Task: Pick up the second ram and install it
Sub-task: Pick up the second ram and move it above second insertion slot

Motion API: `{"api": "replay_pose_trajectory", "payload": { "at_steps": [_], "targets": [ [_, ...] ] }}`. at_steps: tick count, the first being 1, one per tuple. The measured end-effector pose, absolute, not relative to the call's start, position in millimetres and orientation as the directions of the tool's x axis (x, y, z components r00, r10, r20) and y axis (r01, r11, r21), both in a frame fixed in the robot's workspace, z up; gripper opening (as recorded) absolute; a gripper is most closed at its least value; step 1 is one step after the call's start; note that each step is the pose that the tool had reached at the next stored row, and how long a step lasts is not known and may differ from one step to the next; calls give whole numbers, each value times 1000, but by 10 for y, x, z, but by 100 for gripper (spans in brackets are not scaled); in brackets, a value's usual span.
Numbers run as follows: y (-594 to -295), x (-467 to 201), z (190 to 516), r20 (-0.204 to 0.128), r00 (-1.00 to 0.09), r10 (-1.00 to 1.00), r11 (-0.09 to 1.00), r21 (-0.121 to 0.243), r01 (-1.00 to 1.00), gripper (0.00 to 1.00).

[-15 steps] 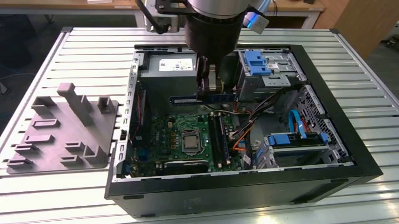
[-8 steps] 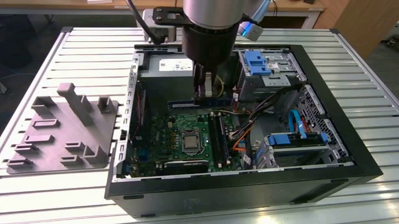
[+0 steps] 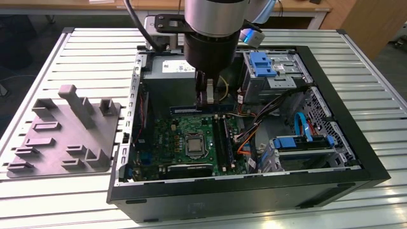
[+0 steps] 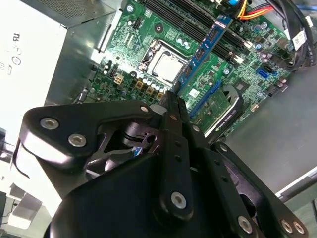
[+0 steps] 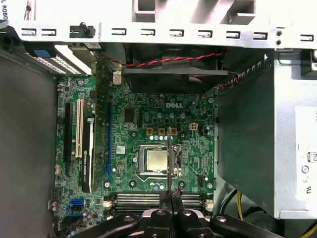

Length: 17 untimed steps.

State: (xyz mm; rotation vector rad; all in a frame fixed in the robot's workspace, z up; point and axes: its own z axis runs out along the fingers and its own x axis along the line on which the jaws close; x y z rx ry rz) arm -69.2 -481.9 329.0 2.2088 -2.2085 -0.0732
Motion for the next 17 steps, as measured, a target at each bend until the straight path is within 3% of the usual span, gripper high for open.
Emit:
{"api": "replay_pose_trajectory", "payload": {
  "at_steps": [17],
  "targets": [
    [-4796, -741, 3079, -21, -10, -1000, 9, 45, -999, 11]
  ]
}}
